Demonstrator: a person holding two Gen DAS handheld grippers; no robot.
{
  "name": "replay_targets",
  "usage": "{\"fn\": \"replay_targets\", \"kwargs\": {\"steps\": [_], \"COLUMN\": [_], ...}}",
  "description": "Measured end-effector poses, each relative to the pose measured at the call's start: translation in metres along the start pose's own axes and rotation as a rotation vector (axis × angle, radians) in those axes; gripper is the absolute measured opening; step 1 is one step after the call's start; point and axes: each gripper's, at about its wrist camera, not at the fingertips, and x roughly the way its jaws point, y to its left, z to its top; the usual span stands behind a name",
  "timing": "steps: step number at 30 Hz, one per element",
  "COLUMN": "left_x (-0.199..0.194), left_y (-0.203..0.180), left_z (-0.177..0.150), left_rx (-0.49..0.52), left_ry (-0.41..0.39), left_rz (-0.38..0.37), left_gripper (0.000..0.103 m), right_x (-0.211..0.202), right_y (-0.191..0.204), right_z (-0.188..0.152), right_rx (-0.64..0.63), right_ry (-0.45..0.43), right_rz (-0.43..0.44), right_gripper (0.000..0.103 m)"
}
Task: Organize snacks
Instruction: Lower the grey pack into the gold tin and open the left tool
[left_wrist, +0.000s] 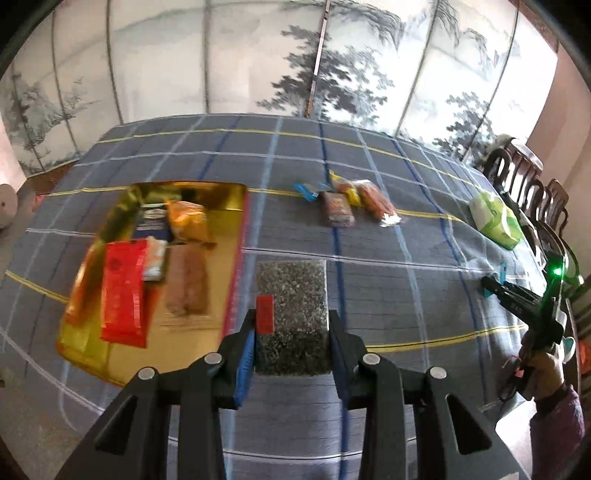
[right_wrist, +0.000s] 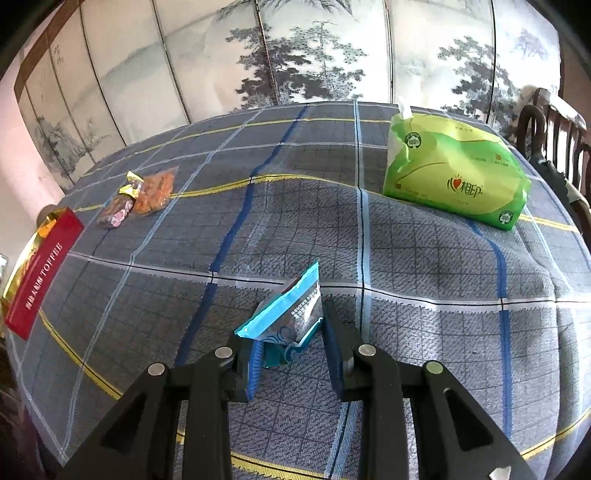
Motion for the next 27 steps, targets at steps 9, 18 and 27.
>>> {"fn": "replay_targets", "kwargs": {"steps": [9, 18, 27], "left_x": [0.000, 0.014, 0.025], "left_y": [0.033, 0.057, 0.083], "left_z": [-0.007, -0.011, -0.015], "left_rx": [-0.027, -0.046, -0.082], "left_ry": [-0.011, 0.001, -0.002], "left_rz": [0.045, 0.080, 0.068], "left_gripper": [0.035, 0.035, 0.035], "right_x": [0.000, 0.001, 0.001], "right_y": [0.005, 0.008, 0.010], "right_z": [0.000, 0.000, 0.000], "right_rx": [-0.024, -0.037, -0.040], "right_ry": [0.004, 0.005, 0.006], "right_rz": [-0.030, -0.048, -0.053], "right_gripper": [0.027, 0.027, 0.027]}}
